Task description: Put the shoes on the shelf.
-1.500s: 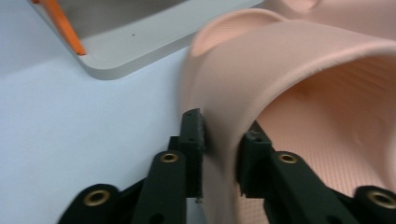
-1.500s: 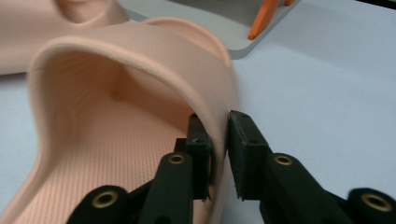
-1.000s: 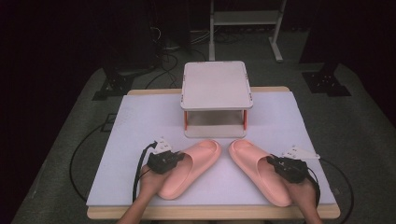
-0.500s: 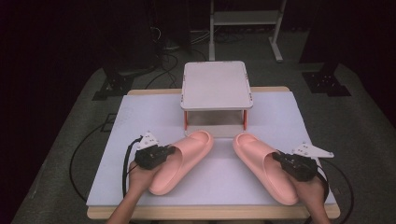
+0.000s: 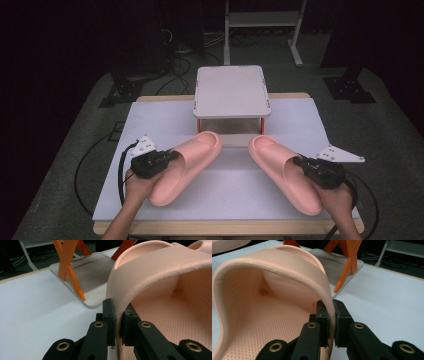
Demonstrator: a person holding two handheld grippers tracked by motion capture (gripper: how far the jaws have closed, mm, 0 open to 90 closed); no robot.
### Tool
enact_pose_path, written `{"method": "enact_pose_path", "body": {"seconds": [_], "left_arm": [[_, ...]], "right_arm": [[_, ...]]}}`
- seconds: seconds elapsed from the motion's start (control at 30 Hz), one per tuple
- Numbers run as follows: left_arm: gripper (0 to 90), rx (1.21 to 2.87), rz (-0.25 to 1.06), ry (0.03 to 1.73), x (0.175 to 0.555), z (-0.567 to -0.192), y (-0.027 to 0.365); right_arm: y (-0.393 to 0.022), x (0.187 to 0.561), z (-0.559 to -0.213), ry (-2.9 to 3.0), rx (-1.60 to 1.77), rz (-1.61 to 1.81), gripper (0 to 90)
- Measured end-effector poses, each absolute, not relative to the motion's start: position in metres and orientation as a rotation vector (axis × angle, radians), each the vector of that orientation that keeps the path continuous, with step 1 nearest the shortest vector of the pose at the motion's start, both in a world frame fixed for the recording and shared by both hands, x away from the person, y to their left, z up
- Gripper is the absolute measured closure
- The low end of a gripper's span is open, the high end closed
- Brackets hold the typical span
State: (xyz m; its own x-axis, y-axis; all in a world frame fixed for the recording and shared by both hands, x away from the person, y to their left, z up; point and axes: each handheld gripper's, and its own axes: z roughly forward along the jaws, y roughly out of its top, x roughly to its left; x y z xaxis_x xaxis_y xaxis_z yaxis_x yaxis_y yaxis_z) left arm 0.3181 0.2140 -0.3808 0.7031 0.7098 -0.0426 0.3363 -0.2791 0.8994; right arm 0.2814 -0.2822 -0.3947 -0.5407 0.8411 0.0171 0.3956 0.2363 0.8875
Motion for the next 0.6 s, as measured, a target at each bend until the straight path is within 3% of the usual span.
{"method": "enact_pose_path", "body": {"seconds": [0.6], "left_arm": [[84.1,1.859,0.498,0.774,0.327,-0.326,0.218]], "right_arm": [[-0.274,0.289,-0.332,2.019,1.071,1.327,84.2]]}}
